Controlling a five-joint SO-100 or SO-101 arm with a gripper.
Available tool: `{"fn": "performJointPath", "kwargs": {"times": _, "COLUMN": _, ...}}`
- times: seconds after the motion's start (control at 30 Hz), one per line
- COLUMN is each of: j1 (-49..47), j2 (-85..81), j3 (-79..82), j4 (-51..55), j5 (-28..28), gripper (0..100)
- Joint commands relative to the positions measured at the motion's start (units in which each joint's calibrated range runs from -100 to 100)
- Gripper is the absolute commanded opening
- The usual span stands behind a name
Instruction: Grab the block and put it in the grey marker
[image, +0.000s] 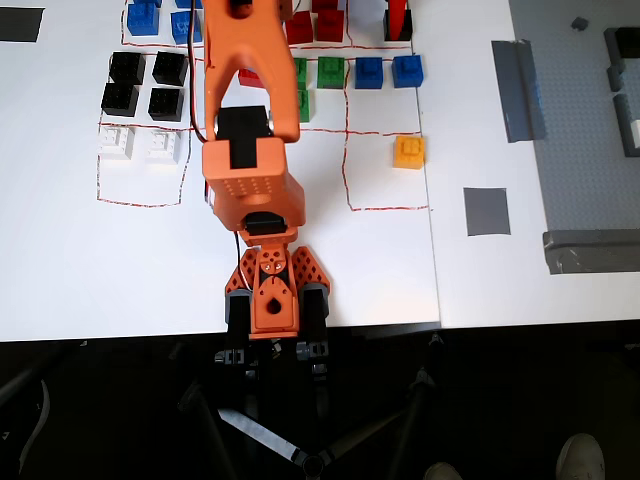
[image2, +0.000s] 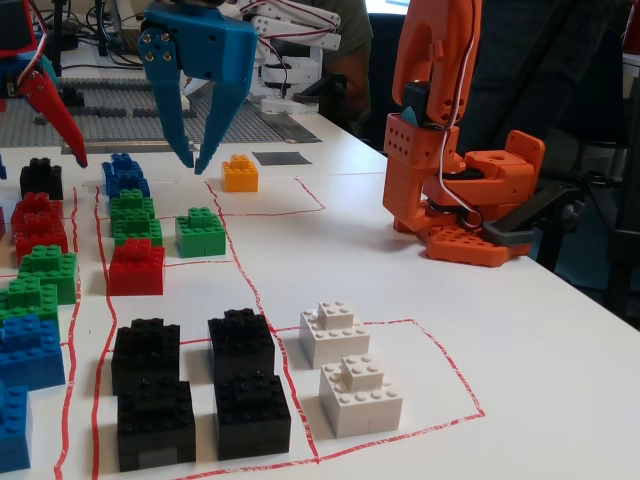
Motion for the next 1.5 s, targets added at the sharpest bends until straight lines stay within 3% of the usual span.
{"fn": "performJointPath", "kwargs": {"times": 0.0, "j1": 0.06, "j2": -8.55, "j3": 4.83, "j4": 1.52, "j5": 2.88, "gripper": 0}}
{"fn": "performJointPath", "kwargs": {"times": 0.7, "j1": 1.05, "j2": -8.12, "j3": 5.10, "j4": 1.52, "j5": 3.13, "gripper": 0}}
{"fn": "performJointPath", "kwargs": {"times": 1.13, "j1": 10.54, "j2": -14.77, "j3": 9.28, "j4": 1.52, "j5": 9.28, "gripper": 0}}
{"fn": "performJointPath", "kwargs": {"times": 1.47, "j1": 26.35, "j2": -21.16, "j3": 13.09, "j4": 2.17, "j5": 15.82, "gripper": 1}}
